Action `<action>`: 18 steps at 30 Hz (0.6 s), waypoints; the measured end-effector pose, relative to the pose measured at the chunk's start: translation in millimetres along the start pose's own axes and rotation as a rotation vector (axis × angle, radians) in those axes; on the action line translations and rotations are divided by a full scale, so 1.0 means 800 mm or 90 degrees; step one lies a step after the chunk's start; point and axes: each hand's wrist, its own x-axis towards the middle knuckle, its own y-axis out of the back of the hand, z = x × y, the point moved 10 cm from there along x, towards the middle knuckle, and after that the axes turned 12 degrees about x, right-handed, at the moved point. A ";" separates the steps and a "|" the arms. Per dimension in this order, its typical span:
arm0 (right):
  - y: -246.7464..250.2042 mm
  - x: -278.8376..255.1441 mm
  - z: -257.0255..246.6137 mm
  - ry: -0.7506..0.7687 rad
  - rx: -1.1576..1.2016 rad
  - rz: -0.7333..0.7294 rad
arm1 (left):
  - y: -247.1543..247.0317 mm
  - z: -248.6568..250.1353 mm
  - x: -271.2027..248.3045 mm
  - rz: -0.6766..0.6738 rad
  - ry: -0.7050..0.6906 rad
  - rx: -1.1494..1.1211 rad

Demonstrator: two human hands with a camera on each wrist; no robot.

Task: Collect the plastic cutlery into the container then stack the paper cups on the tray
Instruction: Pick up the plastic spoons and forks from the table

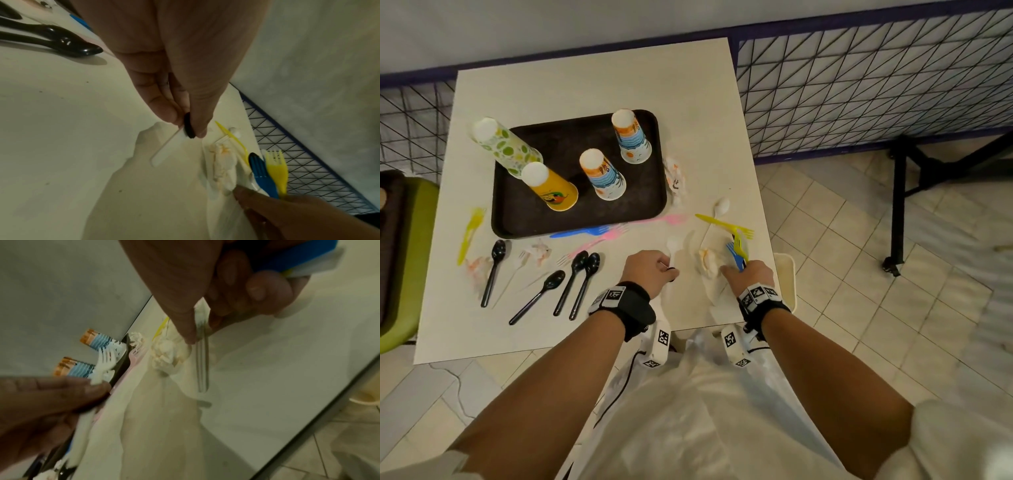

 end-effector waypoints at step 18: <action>0.024 -0.040 -0.057 0.150 0.281 -0.015 | 0.022 0.075 -0.009 -0.024 -0.099 -0.250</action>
